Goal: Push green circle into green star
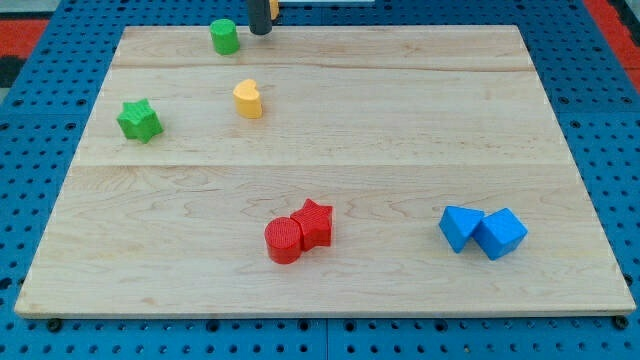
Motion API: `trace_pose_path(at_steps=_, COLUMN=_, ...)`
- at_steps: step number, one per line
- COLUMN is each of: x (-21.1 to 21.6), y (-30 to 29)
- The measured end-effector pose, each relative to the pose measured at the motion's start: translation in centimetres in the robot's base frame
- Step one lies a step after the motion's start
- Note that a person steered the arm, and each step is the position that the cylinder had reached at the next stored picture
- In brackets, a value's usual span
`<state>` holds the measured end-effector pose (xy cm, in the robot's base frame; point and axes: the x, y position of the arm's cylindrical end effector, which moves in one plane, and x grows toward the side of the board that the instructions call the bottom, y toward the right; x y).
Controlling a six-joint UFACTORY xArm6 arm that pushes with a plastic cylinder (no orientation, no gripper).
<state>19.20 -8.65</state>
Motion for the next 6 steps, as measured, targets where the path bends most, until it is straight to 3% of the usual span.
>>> trace_pose_path(at_steps=2, x=0.7, y=-8.7)
trace_pose_path(at_steps=6, x=8.0, y=-11.0)
